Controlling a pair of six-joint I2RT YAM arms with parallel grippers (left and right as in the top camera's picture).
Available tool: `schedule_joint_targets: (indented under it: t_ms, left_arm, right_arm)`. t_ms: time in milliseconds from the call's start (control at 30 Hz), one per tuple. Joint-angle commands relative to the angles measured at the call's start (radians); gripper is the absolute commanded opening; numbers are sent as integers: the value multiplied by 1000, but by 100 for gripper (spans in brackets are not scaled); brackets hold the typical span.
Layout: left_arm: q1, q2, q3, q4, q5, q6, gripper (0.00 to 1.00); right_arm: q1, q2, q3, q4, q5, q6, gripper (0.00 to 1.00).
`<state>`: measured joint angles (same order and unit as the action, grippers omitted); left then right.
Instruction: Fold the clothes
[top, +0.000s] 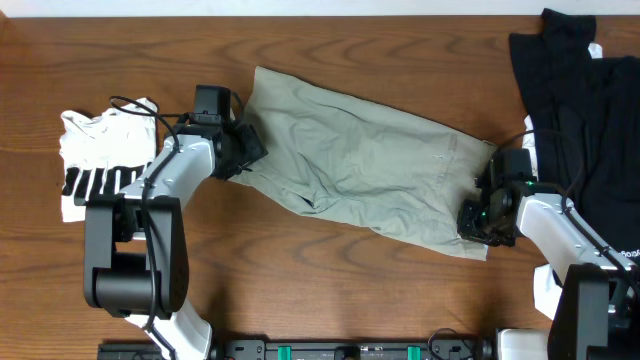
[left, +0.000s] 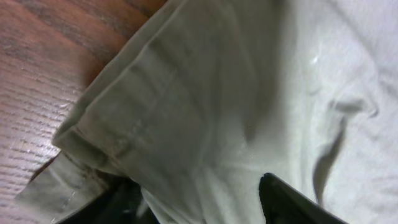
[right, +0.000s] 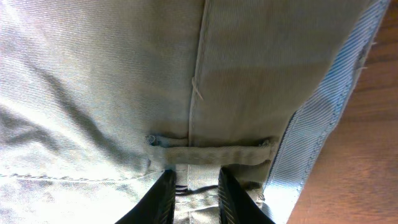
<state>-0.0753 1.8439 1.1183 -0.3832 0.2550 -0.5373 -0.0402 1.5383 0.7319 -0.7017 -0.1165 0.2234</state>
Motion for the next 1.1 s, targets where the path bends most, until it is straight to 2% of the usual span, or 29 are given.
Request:
schedule_joint_targets:
  t_ms: [0, 33, 67, 333, 667, 1067]
  left_arm:
    - [3, 0, -9, 28, -8, 5, 33]
    - [3, 0, -9, 39, -8, 14, 13]
    - [5, -2, -9, 53, -8, 29, 6]
    - [41, -60, -9, 21, -8, 35, 6]
    - [77, -280, -9, -216, -8, 35, 6]
    - [77, -295, -10, -505, -8, 35, 6]
  right_arm:
    - [2, 6, -19, -9, -11, 0, 22]
    - [2, 6, -19, -10, -11, 1, 22]
    - [2, 6, -19, -10, -11, 1, 22]
    - [2, 6, -19, -12, -11, 0, 22]
    - [2, 6, -19, -8, -11, 0, 22]
    - [2, 6, -19, -9, -11, 0, 22]
